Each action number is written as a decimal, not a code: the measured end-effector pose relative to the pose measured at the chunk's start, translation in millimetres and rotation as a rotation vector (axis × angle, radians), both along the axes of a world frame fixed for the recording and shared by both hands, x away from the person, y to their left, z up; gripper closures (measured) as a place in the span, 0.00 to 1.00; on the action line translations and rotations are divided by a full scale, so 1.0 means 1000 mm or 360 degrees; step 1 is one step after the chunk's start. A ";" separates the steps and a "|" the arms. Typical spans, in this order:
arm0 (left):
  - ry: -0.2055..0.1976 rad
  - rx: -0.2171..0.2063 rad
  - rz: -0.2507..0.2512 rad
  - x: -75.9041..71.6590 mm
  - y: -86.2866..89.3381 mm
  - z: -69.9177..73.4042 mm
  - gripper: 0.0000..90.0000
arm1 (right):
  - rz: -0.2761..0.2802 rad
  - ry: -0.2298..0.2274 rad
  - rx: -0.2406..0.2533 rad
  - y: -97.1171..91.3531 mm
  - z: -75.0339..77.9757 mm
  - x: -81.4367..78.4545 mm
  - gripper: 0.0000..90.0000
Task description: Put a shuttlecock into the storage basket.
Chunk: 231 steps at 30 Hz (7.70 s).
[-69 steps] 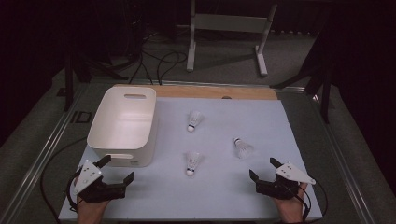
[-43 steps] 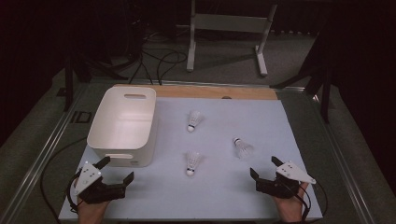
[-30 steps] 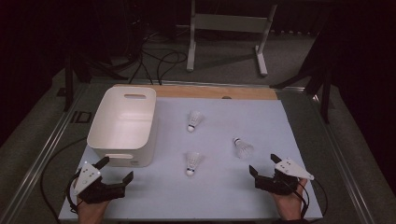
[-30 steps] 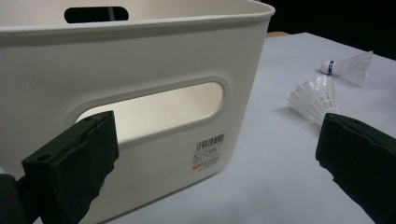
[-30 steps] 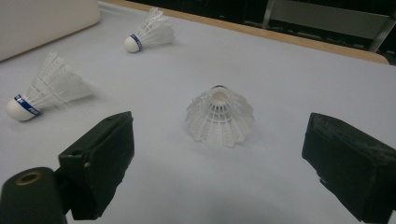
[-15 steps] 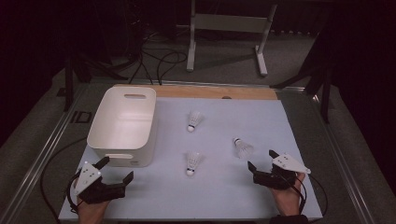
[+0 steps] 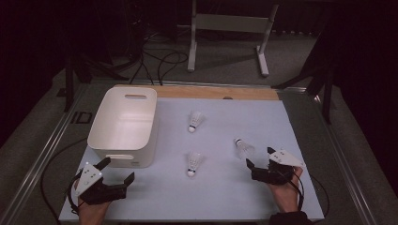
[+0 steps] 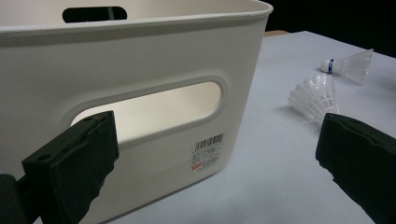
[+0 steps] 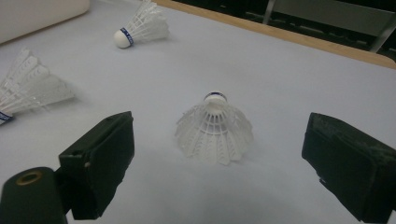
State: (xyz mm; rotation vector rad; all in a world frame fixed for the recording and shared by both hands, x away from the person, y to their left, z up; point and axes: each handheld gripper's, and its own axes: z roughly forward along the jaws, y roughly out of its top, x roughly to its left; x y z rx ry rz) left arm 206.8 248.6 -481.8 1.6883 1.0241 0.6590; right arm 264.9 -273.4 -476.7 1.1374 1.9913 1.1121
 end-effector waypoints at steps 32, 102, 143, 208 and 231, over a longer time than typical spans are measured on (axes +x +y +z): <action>-0.0010 -0.0008 0.0013 0.000 0.001 0.000 0.00 | 0.0047 0.0177 -0.0058 0.038 -0.019 0.019 0.12; -0.0013 0.0015 0.0025 0.000 0.001 0.000 0.00 | -0.0167 0.0416 -0.0267 0.058 -0.028 0.068 0.99; -0.0009 0.0025 0.0032 0.000 0.001 0.000 0.00 | -0.0064 0.0451 -0.0227 0.064 0.003 0.061 0.99; -0.0011 0.0028 0.0032 0.000 0.000 0.000 0.00 | 0.0093 0.0387 -0.0327 0.071 0.052 0.063 0.99; -0.0012 0.0029 0.0032 0.000 0.000 0.000 0.00 | 0.0191 0.0376 -0.0476 0.085 0.069 0.066 0.99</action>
